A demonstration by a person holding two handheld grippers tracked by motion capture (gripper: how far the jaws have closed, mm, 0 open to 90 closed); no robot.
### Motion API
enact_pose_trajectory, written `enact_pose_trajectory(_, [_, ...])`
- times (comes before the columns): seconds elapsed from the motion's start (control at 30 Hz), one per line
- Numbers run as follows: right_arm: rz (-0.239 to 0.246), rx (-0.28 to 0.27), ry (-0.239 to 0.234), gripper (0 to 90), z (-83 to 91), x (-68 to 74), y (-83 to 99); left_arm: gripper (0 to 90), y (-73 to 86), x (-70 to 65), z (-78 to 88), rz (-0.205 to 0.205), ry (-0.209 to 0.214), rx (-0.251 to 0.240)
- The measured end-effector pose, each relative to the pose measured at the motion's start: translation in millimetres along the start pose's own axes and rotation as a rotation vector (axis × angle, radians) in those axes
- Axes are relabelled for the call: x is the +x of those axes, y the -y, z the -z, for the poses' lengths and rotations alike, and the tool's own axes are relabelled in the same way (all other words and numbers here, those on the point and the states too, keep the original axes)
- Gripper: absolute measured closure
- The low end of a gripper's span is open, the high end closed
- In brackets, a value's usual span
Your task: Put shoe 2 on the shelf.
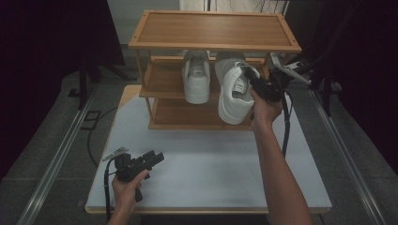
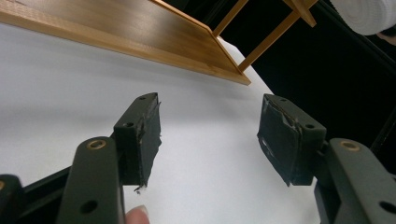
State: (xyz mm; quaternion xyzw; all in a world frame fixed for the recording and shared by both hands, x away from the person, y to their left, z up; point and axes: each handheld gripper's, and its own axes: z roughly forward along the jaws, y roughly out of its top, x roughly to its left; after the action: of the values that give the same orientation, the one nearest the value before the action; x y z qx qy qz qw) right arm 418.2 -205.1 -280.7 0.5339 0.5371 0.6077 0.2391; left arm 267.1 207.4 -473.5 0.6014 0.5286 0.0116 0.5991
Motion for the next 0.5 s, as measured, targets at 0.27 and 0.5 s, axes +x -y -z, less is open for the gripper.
enact_pose_trajectory(0.27, [-0.011,0.008,0.038,82.4,-20.5,-1.5,-1.8,38.7,-1.5,1.2,2.9,0.005,-0.001,-0.005])
enact_pose_trajectory(0.5, [-0.036,0.006,0.045,82.3,-35.5,-3.2,-0.3,38.7,-2.6,2.6,4.9,0.006,0.001,-0.011])
